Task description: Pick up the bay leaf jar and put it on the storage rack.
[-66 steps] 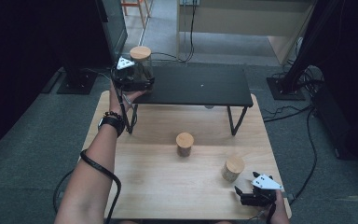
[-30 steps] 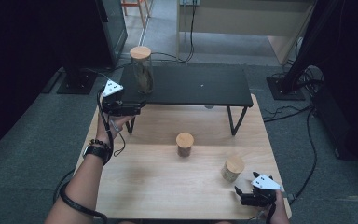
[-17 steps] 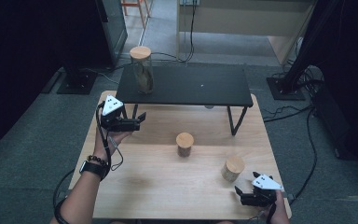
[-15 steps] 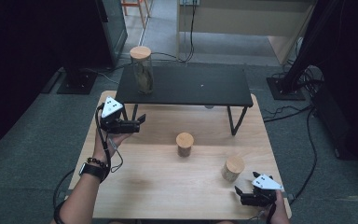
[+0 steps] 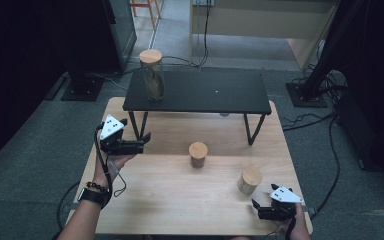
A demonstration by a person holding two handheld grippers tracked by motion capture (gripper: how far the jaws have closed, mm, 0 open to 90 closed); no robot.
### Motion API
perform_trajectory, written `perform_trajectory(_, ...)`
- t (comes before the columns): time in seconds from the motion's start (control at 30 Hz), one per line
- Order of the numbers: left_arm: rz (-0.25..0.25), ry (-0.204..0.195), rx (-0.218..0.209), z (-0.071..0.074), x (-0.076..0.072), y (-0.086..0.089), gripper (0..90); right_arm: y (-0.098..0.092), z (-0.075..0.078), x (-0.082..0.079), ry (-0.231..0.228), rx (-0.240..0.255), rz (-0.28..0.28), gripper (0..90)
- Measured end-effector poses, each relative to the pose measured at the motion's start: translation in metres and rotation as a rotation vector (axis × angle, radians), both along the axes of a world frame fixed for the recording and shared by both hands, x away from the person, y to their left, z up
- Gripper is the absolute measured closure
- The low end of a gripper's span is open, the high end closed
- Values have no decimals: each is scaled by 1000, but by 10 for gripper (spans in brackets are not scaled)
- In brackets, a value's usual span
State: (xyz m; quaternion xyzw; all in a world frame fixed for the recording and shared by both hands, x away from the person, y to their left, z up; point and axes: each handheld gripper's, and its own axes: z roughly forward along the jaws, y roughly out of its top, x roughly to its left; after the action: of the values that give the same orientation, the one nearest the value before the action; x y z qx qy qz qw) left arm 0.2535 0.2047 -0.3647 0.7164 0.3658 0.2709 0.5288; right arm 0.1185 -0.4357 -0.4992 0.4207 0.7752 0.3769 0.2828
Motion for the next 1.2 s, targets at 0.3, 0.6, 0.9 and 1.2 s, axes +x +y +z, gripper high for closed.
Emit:
perform_trajectory(0.3,-5,9,-40,-10,-14,11,8,1,0,-1,1,-2,-6,50)
perform_trajectory(0.6,-29,10,-64,-23,-25,20,7,4,0,-1,-1,-11,-13,51)
perform_trajectory(0.9,-23,27,-57,-42,-32,25,7,5,0,-1,-5,-15,-16,51)
perform_trajectory(1.2,-11,46,-61,-63,-37,32,7,5,0,-1,-3,-16,-17,51)
